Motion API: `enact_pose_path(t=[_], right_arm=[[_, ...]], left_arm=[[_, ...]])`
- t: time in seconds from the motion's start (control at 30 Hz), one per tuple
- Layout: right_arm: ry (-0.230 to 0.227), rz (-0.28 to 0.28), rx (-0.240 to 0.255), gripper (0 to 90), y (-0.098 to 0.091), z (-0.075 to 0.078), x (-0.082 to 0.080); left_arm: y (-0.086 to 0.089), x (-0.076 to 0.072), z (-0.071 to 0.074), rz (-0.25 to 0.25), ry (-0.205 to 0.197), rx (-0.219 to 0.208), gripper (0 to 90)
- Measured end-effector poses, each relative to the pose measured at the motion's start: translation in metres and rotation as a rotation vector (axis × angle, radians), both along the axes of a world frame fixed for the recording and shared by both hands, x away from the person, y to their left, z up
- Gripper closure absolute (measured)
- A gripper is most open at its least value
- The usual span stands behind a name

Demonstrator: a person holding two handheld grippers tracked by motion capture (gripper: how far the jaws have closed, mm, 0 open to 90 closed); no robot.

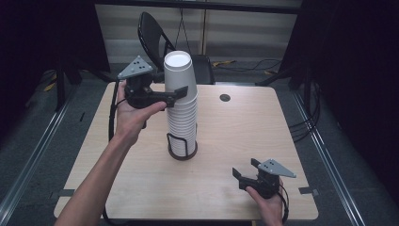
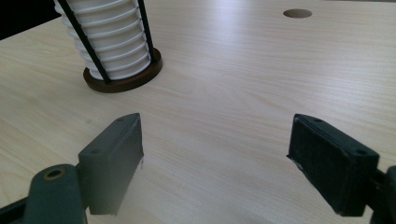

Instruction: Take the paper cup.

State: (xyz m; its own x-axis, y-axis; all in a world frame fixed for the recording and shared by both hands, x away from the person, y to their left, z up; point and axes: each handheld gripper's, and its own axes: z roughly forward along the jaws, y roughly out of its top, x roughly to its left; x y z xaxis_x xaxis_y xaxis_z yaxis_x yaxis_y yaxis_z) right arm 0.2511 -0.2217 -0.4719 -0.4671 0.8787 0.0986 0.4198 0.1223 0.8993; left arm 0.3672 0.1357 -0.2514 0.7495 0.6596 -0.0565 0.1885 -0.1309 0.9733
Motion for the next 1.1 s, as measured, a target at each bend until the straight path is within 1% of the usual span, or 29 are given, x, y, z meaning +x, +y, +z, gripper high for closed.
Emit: enact_pose_path(t=[0.17, 0.2, 0.23, 0.27, 0.33, 0.37, 0.43, 0.5, 0.53, 0.57, 0.6, 0.63, 0.7, 0.83, 0.9, 0.93, 1.0, 1.07, 1.1], right_arm=[[0.003, 0.0, 0.002, 17.5, 0.0, 0.0, 0.0], [0.003, 0.001, 0.002, 17.4, 0.0, -0.001, 0.0], [0.003, 0.001, 0.002, 17.4, 0.0, -0.001, 0.0], [0.007, 0.0, 0.0, 17.4, 0.0, -0.001, 0.0], [0.009, 0.003, -0.006, 17.4, 0.0, -0.001, 0.001], [0.009, 0.006, -0.003, 17.4, 0.0, -0.002, 0.0], [0.009, 0.006, -0.002, 17.4, 0.001, -0.002, 0.0], [0.009, 0.008, -0.006, 17.5, 0.001, -0.002, 0.0], [0.009, 0.009, -0.006, 17.4, 0.001, -0.002, 0.001], [0.013, 0.007, -0.005, 17.4, 0.001, -0.002, 0.001], [0.013, 0.007, -0.005, 17.4, 0.001, -0.002, 0.001], [0.014, 0.007, -0.006, 17.4, 0.001, -0.002, 0.001], [0.013, 0.006, -0.006, 17.4, 0.001, -0.002, 0.001], [0.014, 0.005, -0.006, 17.5, 0.001, -0.002, 0.0], [0.015, 0.004, -0.007, 17.7, 0.001, -0.002, 0.0], [0.029, 0.001, -0.013, 18.1, 0.001, -0.003, 0.001], [0.027, 0.003, -0.012, 18.1, 0.001, -0.003, 0.001], [0.024, 0.003, -0.012, 18.1, 0.002, -0.003, 0.002], [0.021, 0.004, -0.012, 18.1, 0.002, -0.003, 0.002]], left_arm=[[-0.006, 0.004, 0.0, 0.005, 0.002, 0.007, 12.1], [-0.009, 0.007, -0.002, 0.002, 0.004, 0.017, 11.8], [-0.009, 0.007, -0.002, 0.002, 0.004, 0.017, 11.1], [-0.01, 0.009, -0.003, 0.005, 0.012, 0.014, 9.8], [-0.012, 0.011, -0.005, 0.01, 0.018, 0.026, 8.3], [-0.014, 0.015, -0.007, 0.009, 0.027, 0.024, 7.2], [-0.015, 0.016, -0.007, 0.012, 0.03, 0.025, 6.2], [-0.017, 0.019, -0.008, 0.012, 0.042, 0.024, 3.7], [-0.018, 0.02, -0.008, 0.014, 0.044, 0.029, 4.0], [-0.021, 0.02, -0.008, 0.025, 0.035, 0.046, 4.4], [-0.021, 0.02, -0.008, 0.025, 0.035, 0.046, 5.0], [-0.024, 0.019, -0.008, 0.025, 0.024, 0.068, 6.4], [-0.025, 0.02, -0.009, 0.017, 0.023, 0.071, 9.9], [-0.027, 0.02, -0.01, 0.023, 0.027, 0.08, 9.3], [-0.028, 0.02, -0.01, 0.025, 0.013, 0.096, 9.7], [-0.029, 0.018, -0.009, 0.035, 0.011, 0.105, 10.2], [-0.03, 0.018, -0.009, 0.04, 0.011, 0.108, 10.2], [-0.029, 0.019, -0.009, 0.037, 0.012, 0.109, 10.4], [-0.029, 0.019, -0.008, 0.029, 0.019, 0.11, 10.9]])
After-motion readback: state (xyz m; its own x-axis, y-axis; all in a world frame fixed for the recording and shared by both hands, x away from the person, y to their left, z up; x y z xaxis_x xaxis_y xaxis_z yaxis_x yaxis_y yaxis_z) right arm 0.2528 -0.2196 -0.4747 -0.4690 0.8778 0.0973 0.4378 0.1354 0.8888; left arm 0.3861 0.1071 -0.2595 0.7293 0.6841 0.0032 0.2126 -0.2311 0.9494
